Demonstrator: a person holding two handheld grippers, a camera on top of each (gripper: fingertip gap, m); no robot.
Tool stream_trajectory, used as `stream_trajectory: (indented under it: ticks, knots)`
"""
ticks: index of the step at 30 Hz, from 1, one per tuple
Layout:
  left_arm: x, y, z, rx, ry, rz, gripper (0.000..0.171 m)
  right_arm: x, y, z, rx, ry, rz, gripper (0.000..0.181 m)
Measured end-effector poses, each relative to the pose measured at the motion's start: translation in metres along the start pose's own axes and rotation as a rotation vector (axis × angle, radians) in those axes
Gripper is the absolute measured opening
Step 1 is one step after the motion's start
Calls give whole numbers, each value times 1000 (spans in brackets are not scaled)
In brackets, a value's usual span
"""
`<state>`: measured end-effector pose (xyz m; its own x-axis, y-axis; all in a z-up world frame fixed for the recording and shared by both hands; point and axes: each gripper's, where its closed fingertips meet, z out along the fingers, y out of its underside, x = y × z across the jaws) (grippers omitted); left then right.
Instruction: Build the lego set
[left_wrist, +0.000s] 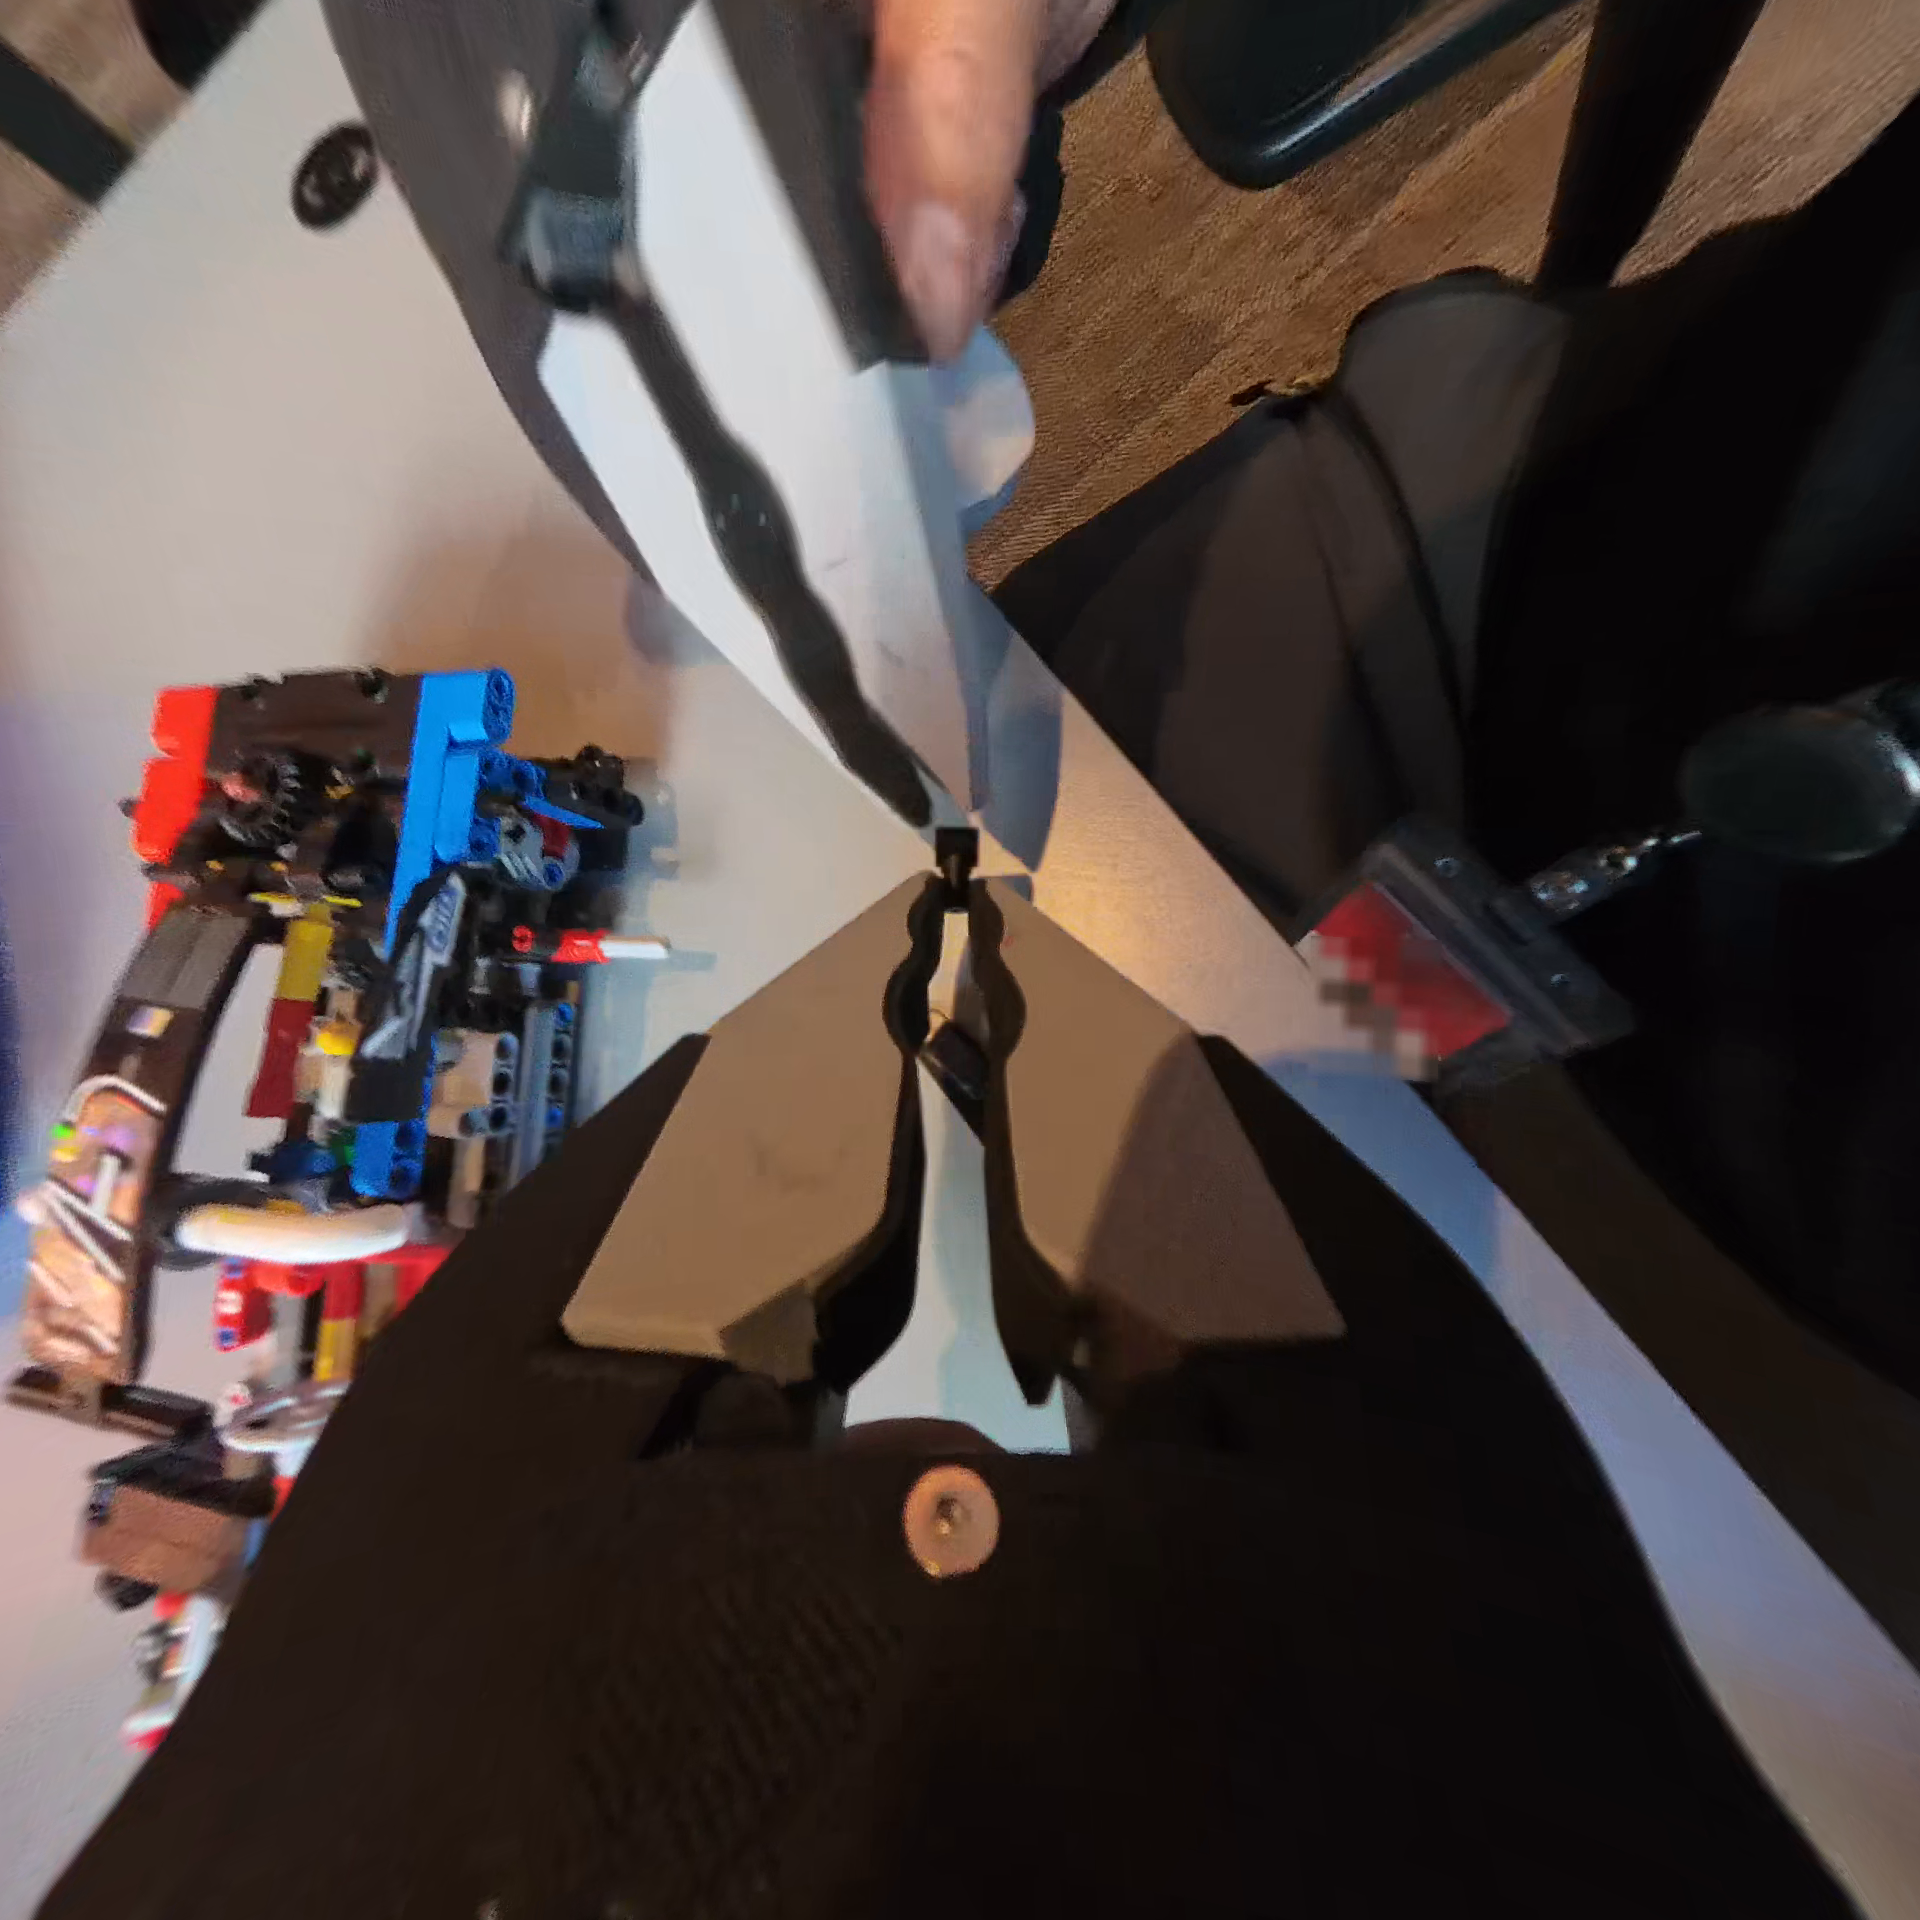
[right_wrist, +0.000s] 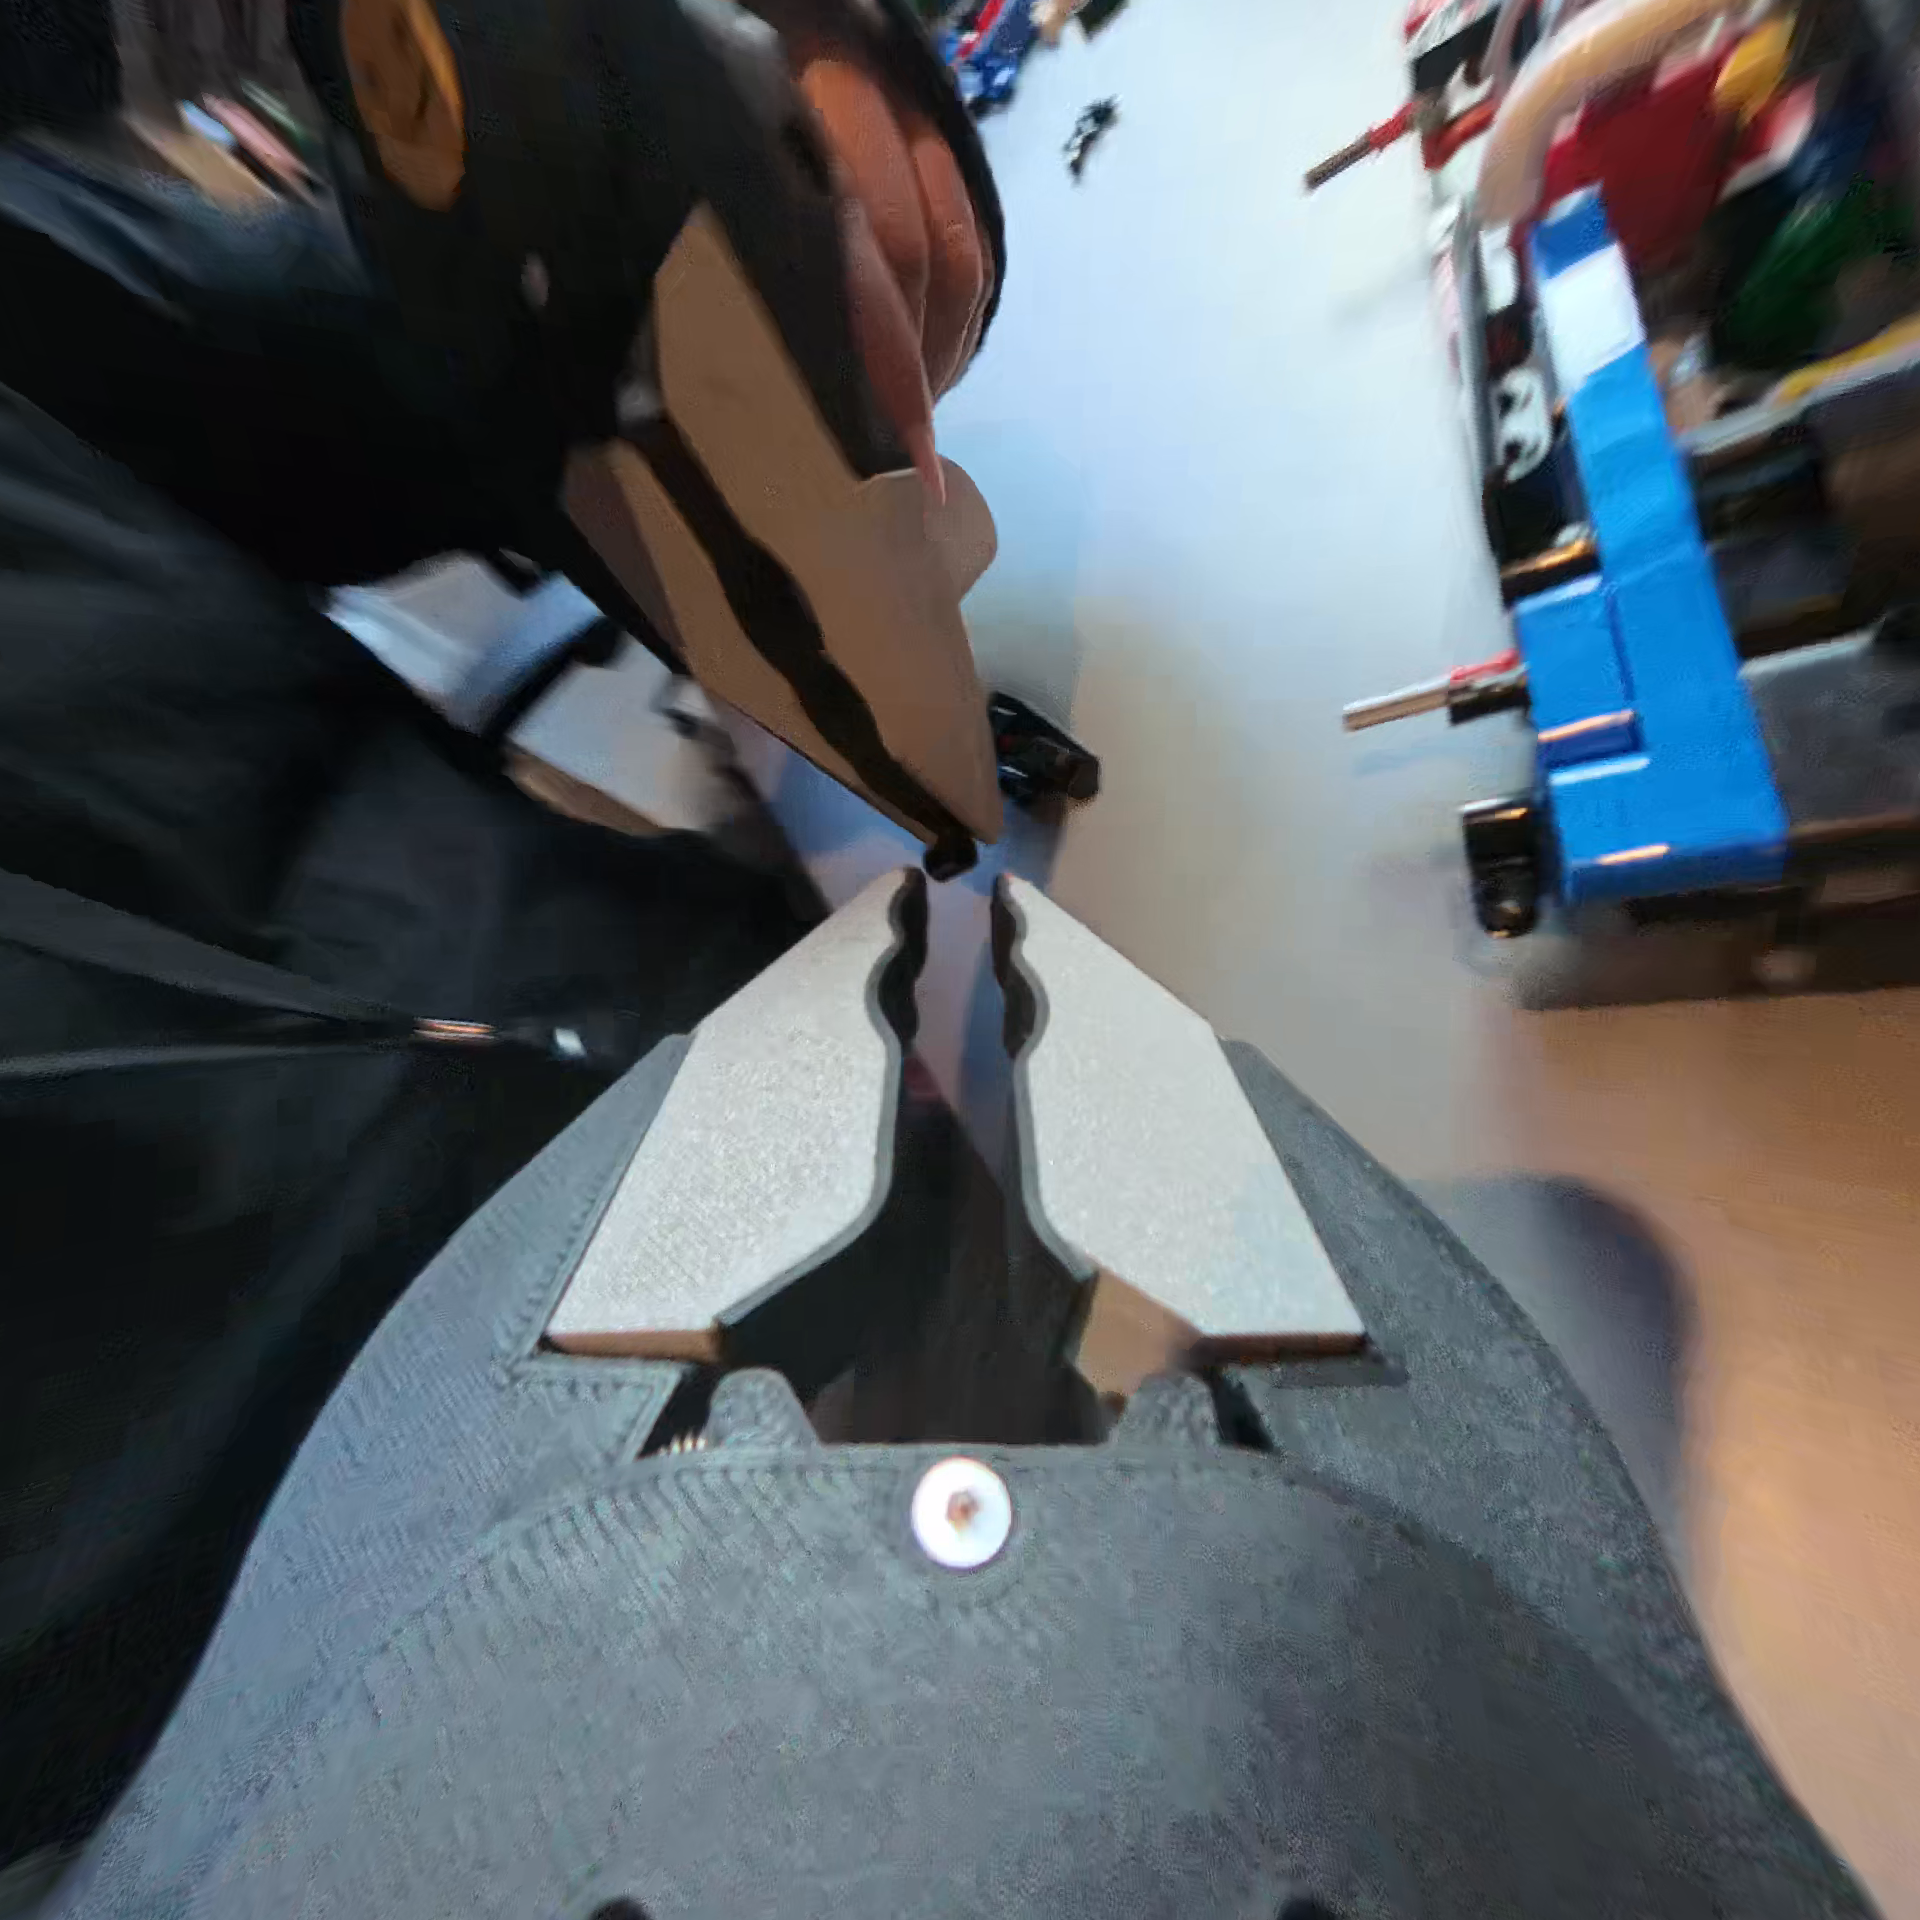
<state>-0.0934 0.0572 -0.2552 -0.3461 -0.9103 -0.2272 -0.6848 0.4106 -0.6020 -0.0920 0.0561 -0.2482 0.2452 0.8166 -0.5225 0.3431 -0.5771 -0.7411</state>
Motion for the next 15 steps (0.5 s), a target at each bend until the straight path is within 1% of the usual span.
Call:
stream_trajectory:
  ticks: [2,5,7,10,15]
  knots:
    - [1,2,0,9,29,-48,1,2,0,-2,-6,134,-152,13]
    - [7,3,2,9,83,-78,1,2,3,1,-43,276,-318,21]
    - [10,4,4,3,100,-83,2,3,6,5,-76,346,-413,18]
    - [10,3,6,11,100,-82,2,3,13,11,-143,398,-491,13]
    - [12,3,6,14,104,-87,2,1,10,15,-125,420,-529,7]
